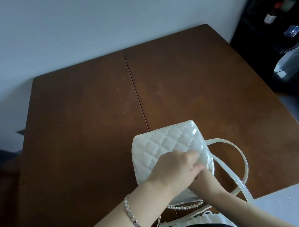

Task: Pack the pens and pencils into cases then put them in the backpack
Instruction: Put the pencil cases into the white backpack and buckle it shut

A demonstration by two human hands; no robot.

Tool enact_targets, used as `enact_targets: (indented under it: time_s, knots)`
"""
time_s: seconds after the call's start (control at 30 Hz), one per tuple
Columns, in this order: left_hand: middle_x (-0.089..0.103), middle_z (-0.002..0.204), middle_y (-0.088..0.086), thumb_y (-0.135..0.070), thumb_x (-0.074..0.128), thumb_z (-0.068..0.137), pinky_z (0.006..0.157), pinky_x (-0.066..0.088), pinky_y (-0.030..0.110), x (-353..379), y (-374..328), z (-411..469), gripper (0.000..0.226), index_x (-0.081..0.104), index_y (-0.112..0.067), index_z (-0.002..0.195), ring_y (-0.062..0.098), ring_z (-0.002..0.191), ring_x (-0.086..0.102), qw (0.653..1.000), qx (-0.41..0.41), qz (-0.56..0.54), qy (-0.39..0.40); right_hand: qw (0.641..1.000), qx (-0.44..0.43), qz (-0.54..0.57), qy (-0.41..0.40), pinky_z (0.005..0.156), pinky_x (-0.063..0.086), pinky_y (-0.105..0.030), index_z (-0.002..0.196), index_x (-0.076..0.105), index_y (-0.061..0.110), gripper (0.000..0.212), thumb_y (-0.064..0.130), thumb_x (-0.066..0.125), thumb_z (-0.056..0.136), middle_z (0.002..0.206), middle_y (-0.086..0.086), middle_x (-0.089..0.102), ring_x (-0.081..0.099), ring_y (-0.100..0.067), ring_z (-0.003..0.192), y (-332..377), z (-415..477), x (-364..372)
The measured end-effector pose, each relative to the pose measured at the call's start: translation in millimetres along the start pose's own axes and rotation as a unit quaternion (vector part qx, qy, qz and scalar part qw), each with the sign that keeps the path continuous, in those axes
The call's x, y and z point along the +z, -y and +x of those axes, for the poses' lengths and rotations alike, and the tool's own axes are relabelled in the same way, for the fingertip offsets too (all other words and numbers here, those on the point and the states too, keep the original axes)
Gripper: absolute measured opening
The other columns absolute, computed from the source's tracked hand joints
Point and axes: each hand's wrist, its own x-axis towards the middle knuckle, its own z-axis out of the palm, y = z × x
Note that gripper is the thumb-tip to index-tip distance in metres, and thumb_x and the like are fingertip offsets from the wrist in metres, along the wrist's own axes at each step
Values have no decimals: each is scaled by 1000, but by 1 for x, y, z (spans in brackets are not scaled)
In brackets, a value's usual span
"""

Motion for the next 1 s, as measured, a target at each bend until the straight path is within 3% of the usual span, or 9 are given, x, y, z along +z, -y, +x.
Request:
enact_targets:
  time_s: [0.07,0.2,0.27,0.33,0.47,0.57,0.7,0.9,1.0]
  knots:
    - [44,62,-2,-41,65,83,60,34,28,-11,9,1,38,38,-17,70,17,60,43,996,-56,-60,-43,998,-53,-21,-15,44,34,-8,60,44,25,34,9,60,85,44,21,47,43,4,45,7,-1,-2]
    - [41,58,-12,-43,79,65,56,38,14,-16,26,0,42,40,-34,78,4,52,42,957,-75,-250,-129,974,-218,-52,13,68,42,-9,85,58,19,8,14,64,82,82,10,55,50,-3,77,34,-5,-12]
    - [45,57,-14,-51,79,54,57,39,11,-11,32,-3,50,45,-35,86,1,53,45,938,-66,-313,-136,971,-225,-3,77,62,43,-18,86,63,1,11,11,58,88,74,1,61,52,-8,64,43,-6,-18]
    - [54,66,-15,-55,82,41,60,44,14,-8,44,-9,66,50,-33,94,1,61,50,903,-66,-405,-124,978,-175,59,95,58,42,-15,73,64,6,29,11,46,95,57,10,60,51,0,54,42,-5,-26]
    - [55,89,-16,-31,87,57,73,41,9,7,69,-24,52,55,-44,95,-5,82,51,969,-41,-243,-19,960,-161,223,50,64,38,-16,56,53,18,42,23,42,96,51,9,50,48,-4,57,36,-16,-25]
    - [57,92,-7,-41,71,74,76,47,23,32,70,-25,24,65,-26,92,2,89,57,980,10,-196,14,948,-199,246,28,61,38,-8,50,60,30,47,27,45,94,52,17,52,48,4,55,44,-33,-13]
    - [64,91,3,-36,52,81,67,51,39,46,71,-13,18,62,-24,90,18,83,63,990,66,-93,-87,943,-209,257,-21,61,35,-15,54,56,31,33,49,45,79,55,15,46,41,0,58,42,-42,-6]
    - [66,82,-3,-20,50,84,71,36,30,60,76,-1,24,71,-15,74,14,84,49,958,178,38,-221,936,-187,297,-38,52,33,-7,38,53,30,45,27,40,80,42,16,42,39,3,47,49,-42,-6]
    - [55,83,-9,-13,43,87,77,36,34,60,74,-3,24,62,-19,73,13,94,47,943,209,-2,-260,948,-178,262,-33,50,27,-13,41,39,27,37,27,42,78,46,15,32,28,-1,50,45,-45,-2]
